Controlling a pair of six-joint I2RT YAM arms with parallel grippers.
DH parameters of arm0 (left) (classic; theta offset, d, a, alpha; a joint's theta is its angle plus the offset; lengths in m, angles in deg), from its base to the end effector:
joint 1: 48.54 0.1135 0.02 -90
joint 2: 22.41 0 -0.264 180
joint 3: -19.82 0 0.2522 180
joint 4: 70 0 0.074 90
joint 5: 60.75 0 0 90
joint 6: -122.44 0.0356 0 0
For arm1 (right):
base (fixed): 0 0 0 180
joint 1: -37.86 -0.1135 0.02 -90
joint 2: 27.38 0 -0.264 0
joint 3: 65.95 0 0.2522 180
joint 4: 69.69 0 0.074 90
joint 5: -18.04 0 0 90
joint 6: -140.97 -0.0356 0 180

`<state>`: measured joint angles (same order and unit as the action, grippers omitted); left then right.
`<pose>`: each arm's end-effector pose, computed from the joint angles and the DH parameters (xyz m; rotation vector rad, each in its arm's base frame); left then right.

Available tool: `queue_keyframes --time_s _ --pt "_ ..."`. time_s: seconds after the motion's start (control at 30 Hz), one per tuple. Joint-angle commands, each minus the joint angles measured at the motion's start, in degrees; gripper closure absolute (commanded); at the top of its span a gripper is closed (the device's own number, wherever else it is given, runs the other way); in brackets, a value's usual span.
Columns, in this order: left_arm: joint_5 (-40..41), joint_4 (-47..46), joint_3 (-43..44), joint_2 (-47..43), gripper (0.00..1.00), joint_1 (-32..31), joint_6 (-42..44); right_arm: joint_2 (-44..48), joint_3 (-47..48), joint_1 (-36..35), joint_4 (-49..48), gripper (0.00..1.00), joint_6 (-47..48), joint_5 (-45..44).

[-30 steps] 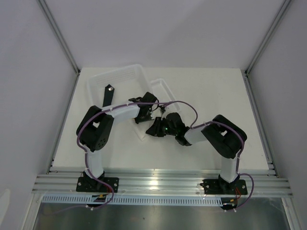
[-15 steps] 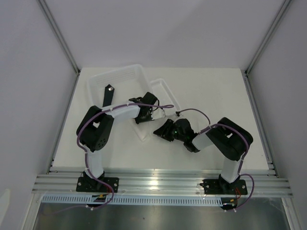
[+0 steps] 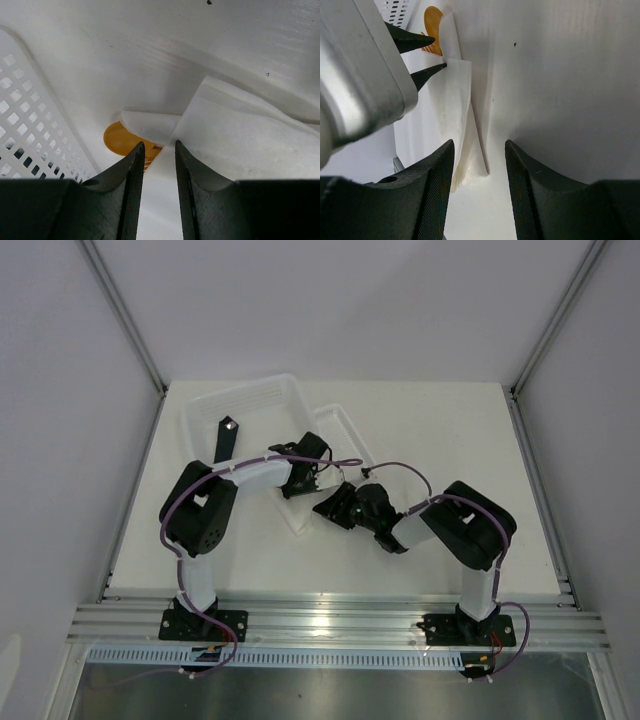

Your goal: Place the utensils on the paper napkin and roll it up

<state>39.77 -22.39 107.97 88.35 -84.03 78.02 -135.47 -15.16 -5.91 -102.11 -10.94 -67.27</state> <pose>0.3158 -0.2172 0.1608 1.7849 2.1564 0.2996 0.2417 0.2356 0.1062 0.2951 2.2196 1.1944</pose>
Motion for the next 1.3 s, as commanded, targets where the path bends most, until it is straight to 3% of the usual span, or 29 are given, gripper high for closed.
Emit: queue_keyframes --time_s 0.0,0.37,0.97,1.27 --pt "-5.3 2.5 0.0 0.9 0.65 -0.4 -0.8 -3.5 1.3 -0.6 5.7 0.5 0.8 -0.6" --pt "-5.2 2.7 0.2 1.1 0.65 -0.4 -1.2 -6.7 3.7 -2.3 5.8 0.52 -0.3 3.0" --pt "-5.5 4.7 1.9 2.1 0.66 0.3 -3.3 -8.3 2.9 -5.7 4.3 0.54 -4.7 -2.8" --pt "-5.7 4.7 1.8 2.0 0.67 0.5 -3.5 -13.4 3.6 -4.0 2.8 0.83 -6.0 -0.9"
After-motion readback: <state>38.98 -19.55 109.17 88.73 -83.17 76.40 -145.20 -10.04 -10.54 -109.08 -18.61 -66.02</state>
